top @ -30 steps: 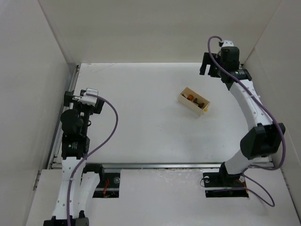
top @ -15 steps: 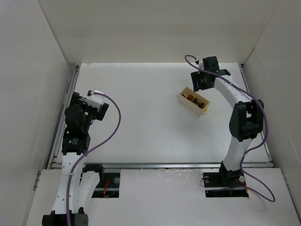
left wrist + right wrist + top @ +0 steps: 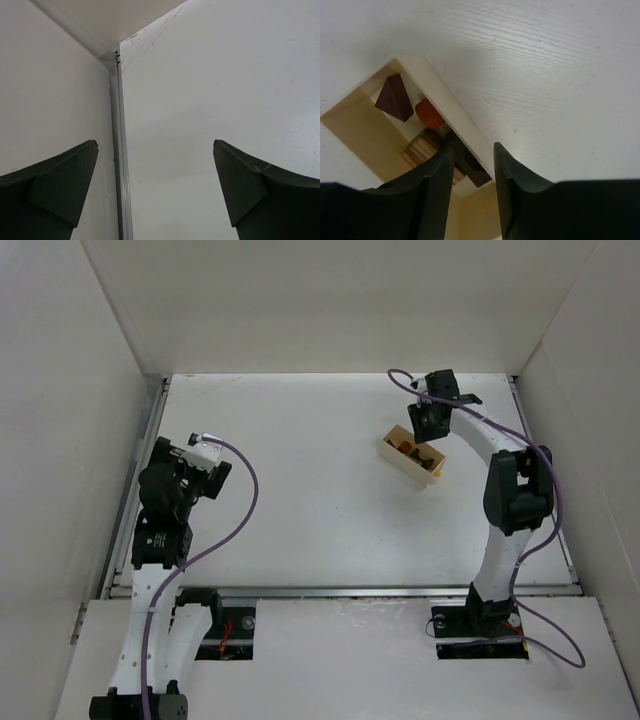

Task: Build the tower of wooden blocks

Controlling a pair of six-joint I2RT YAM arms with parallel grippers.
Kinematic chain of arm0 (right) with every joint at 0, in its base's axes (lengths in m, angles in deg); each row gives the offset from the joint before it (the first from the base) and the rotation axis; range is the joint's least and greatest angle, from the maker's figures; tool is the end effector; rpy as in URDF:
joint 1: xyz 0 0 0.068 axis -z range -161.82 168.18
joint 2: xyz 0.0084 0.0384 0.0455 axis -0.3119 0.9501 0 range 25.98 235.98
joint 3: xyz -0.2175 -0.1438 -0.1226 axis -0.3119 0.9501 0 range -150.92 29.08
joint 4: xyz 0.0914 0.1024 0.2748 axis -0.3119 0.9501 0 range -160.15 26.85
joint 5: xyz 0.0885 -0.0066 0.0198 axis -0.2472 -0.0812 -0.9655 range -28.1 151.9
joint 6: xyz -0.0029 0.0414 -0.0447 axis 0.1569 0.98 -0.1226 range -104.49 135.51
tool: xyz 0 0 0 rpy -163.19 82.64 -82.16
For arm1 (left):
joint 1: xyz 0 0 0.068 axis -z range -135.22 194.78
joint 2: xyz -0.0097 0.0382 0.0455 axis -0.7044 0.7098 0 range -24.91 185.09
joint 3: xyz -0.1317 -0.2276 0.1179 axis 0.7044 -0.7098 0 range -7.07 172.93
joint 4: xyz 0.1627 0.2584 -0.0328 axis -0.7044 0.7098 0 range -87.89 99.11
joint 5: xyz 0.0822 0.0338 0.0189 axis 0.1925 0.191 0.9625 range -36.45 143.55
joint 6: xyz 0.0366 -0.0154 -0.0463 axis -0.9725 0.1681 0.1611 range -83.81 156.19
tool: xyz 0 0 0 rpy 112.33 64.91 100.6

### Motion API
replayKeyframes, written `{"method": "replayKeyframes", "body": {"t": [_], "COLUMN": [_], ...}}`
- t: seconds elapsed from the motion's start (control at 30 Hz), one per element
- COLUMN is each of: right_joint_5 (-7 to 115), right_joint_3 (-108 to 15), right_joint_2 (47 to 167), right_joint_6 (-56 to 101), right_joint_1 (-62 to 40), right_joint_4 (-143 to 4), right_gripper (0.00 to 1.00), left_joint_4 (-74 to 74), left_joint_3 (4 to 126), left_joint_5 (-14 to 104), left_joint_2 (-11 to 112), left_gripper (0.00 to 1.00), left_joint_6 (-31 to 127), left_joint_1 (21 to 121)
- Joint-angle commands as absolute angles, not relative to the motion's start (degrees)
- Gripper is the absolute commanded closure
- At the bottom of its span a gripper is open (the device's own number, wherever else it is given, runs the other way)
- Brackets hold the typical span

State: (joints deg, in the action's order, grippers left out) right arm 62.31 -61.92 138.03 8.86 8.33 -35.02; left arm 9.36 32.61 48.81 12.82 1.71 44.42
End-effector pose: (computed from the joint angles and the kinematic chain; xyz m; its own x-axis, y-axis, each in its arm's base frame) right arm 0.4797 0.0829 0.2241 -0.7936 -0.2553 -0.5522 -0.2607 0.9628 -0.0704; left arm 0.2087 -0.0024 0.3436 -0.0332 0.5639 -0.8251 0.1149 0.8223 0.5574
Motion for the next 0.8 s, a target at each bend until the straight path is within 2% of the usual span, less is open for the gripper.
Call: {"method": "replayKeyframes", "body": {"t": [0.0, 0.03, 0.13, 0.3, 0.43, 0.57, 0.7, 0.77], "right_joint_5": [63.39, 63.4, 63.92, 65.94, 68.66, 79.1, 102.51, 108.98], "right_joint_3": [-61.88, -61.36, -60.83, -59.52, -56.88, -55.47, -55.47, -55.47], "right_joint_2": [139.01, 139.01, 139.01, 136.82, 131.91, 129.44, 128.9, 128.9], "right_joint_6": [8.83, 9.35, 9.36, 10.41, 10.94, 10.94, 14.44, 14.46], "right_joint_1": [7.8, 7.8, 7.8, 7.28, 5.35, 1.84, -2.21, -4.41], "right_joint_4": [-37.37, -37.37, -37.89, -38.42, -40.17, -40.97, -39.39, -38.78], "right_gripper": [0.6, 0.66, 0.74, 1.0, 1.0, 1.0, 1.0, 1.0], "left_joint_4": [7.91, 7.91, 7.91, 7.91, 7.91, 7.91, 7.39, 7.39], "left_joint_3": [33.45, 33.45, 32.92, 32.92, 32.92, 32.4, 32.4, 32.4], "left_joint_5": [48.89, 48.89, 48.89, 48.89, 48.89, 49.41, 49.41, 49.41], "left_joint_2": [12.18, 12.18, 12.18, 12.18, 11.65, 11.65, 11.65, 11.65], "left_gripper": [0.0, 0.0, 0.0, 0.0, 0.0, 0.0, 0.0, 0.0], "left_joint_6": [1.47, 1.47, 1.47, 1.47, 0.94, 0.94, 0.42, 0.41], "left_joint_1": [44.78, 44.78, 44.78, 44.25, 44.25, 44.25, 44.25, 44.25]}}
